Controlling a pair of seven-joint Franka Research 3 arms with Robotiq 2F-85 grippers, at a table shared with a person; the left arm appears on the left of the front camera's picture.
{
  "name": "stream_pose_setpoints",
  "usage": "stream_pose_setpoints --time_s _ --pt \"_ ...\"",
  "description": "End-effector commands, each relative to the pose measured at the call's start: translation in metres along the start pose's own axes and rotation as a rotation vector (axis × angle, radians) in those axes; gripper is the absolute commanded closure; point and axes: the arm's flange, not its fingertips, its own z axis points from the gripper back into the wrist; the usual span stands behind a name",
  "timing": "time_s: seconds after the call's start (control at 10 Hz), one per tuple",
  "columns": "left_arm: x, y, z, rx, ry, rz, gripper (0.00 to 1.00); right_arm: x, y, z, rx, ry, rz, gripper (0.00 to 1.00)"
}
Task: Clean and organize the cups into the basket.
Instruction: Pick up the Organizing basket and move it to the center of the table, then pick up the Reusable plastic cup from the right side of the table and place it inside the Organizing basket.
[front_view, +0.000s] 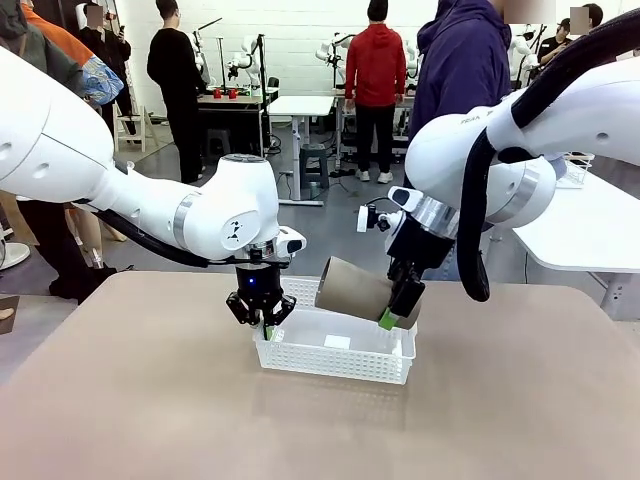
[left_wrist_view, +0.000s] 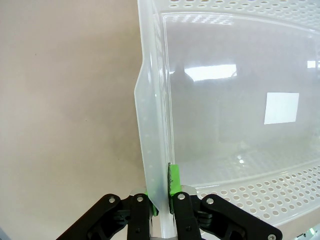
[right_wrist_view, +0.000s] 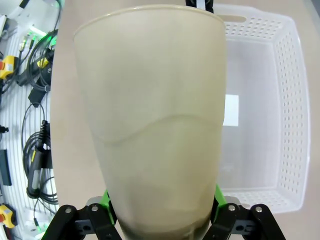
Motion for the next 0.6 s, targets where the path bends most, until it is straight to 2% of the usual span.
stream_pose_setpoints --time_s 0.0,0.2,0.3,0.5 --pt "0.0 0.001 -0.001 0.005 0.0 -0.004 1.0 -0.002 0.004 0.005 0.003 0.001 -0.004 0.21" --pt "0.0 0.001 -0.001 0.005 0.0 -0.004 1.0 0.0 0.001 0.002 -0.001 0.0 0.001 0.21" --pt "0.0 0.001 -0.001 0.005 0.0 -0.004 1.0 0.014 0.001 -0.011 -0.065 0.102 -0.008 0.21" --pt "0.0 0.001 -0.001 0.005 0.0 -0.004 1.0 0.027 -0.007 -0.031 -0.107 0.186 -0.035 0.21"
